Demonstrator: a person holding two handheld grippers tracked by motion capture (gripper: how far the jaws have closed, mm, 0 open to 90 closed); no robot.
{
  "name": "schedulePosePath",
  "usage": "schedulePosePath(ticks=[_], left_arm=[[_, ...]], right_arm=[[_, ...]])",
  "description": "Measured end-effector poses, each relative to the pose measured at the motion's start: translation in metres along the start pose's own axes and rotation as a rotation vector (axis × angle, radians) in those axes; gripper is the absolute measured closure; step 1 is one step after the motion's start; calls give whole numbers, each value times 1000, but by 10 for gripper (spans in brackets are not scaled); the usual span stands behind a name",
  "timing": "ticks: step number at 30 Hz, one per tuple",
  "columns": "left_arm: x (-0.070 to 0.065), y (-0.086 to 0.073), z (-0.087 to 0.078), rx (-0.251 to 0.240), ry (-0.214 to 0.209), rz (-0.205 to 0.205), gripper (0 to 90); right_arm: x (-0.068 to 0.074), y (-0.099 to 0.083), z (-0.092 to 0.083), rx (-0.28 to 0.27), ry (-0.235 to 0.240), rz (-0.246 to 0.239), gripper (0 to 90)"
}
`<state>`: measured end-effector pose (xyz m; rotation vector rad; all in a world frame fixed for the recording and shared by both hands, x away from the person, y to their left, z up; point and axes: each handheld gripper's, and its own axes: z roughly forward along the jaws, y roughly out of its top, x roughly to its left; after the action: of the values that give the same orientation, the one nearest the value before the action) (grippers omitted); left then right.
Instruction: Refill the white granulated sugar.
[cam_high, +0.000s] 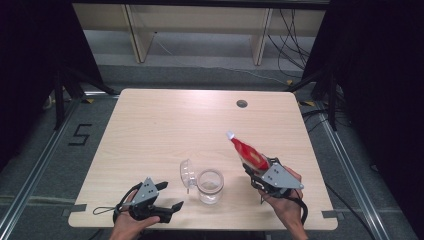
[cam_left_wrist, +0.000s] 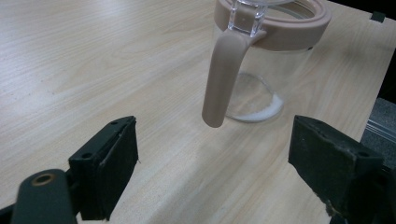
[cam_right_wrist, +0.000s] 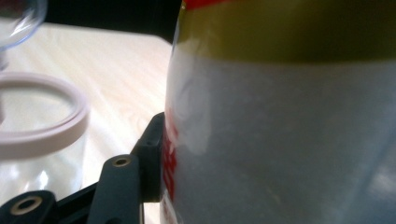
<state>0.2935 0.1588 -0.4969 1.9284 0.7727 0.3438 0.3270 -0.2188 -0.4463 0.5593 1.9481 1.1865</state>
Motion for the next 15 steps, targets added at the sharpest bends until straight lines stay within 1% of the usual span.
schedulePosePath(ticks=[1,2,3,4,5,6,7,8,9,10,11,13,15], left_arm=[[-1,-1,1,-3,1,-22,155],[-2,-1,1,1,2,-25,155],[-2,-1,0,8,-1,-16,155],[-2,-1,1,9,-4,-14,155],[-3,-1,2,1,-7,-19,155],[-3,-1,1,10,-6,-9,155],[-3,-1,1,10,-6,-9,155],[-3,0,1,7,-7,-10,155],[-3,0,0,9,-5,-10,155],[-2,0,0,11,-9,-13,155],[-3,0,0,12,-1,-16,155],[-2,0,0,11,-2,-10,155],[-2,0,0,8,-7,-12,155]], right_arm=[[3,2,-4,6,10,-1,480],[7,4,-7,6,20,-17,481],[11,6,-10,13,25,-24,481],[15,8,-12,28,25,-46,481],[19,9,-13,35,30,-72,481],[22,10,-15,41,27,-87,481],[24,11,-16,49,36,-96,482],[27,11,-16,55,31,-123,482],[28,11,-16,63,34,-136,482],[30,12,-17,81,29,-156,482],[32,12,-18,91,20,-195,482],[35,13,-20,108,9,-248,483],[38,14,-22,142,-10,-338,483]])
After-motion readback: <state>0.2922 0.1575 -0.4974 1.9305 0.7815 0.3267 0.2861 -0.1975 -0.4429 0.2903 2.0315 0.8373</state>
